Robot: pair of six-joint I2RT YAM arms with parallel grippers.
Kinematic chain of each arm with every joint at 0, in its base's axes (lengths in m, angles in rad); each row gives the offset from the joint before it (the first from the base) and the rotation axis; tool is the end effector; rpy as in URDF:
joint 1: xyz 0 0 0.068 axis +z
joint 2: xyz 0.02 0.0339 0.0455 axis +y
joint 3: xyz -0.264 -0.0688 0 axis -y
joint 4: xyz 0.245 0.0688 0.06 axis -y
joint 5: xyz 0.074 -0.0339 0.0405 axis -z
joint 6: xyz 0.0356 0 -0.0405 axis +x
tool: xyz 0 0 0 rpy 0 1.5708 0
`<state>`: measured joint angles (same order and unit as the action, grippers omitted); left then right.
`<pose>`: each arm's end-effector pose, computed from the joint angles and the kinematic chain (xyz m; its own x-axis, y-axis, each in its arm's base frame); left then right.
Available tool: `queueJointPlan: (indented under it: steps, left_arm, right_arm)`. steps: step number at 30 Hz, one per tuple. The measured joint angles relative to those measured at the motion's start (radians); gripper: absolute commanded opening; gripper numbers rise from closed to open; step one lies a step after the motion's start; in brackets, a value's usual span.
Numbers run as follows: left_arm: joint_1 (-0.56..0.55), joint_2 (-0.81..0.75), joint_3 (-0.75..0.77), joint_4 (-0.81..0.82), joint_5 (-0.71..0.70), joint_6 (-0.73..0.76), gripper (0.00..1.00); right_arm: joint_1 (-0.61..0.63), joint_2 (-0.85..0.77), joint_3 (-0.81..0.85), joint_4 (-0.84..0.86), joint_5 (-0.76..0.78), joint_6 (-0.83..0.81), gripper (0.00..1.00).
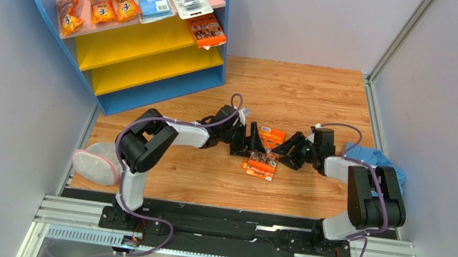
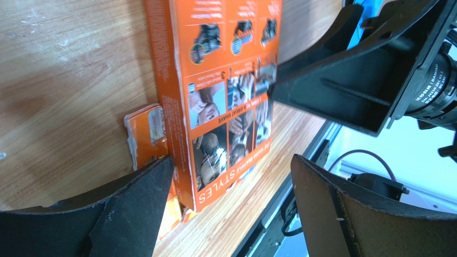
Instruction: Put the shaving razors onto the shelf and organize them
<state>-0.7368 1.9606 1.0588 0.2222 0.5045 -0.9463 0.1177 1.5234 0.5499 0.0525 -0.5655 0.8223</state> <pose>0.2855 -0.2823 0.1366 -0.9752 -0.0741 -0.2083 0.1291 0.5740 -0.8086 0.2538 0.0492 0.1255 -0.8466 0.5228 -0.0991 0.2928 0.6132 0.7337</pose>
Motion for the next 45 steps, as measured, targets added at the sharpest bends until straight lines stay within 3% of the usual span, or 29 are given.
queueJointPlan:
  steps: [9, 15, 32, 38, 45]
  left_arm:
    - [-0.004, 0.004, -0.042, 0.07, 0.024, -0.069, 0.9]
    - [-0.029, 0.003, -0.089, 0.135, 0.069, -0.134, 0.9]
    - [-0.064, -0.165, -0.277, 0.089, 0.025, -0.159, 0.89]
    - [-0.08, -0.206, -0.351, 0.138, 0.019, -0.187, 0.89]
    - [-0.175, -0.244, -0.404, 0.148, 0.008, -0.23, 0.89]
  right_arm:
    - [0.037, 0.047, -0.055, 0.318, 0.101, 0.102, 0.5]
    - [0.059, 0.066, -0.056, 0.355, 0.117, 0.116, 0.48]
    - [0.164, -0.156, -0.06, -0.036, 0.097, 0.019, 0.46]
    - [0.219, -0.181, -0.059, -0.089, 0.115, 0.014, 0.46]
    - [0.307, -0.181, -0.04, -0.12, 0.15, 0.009, 0.46]
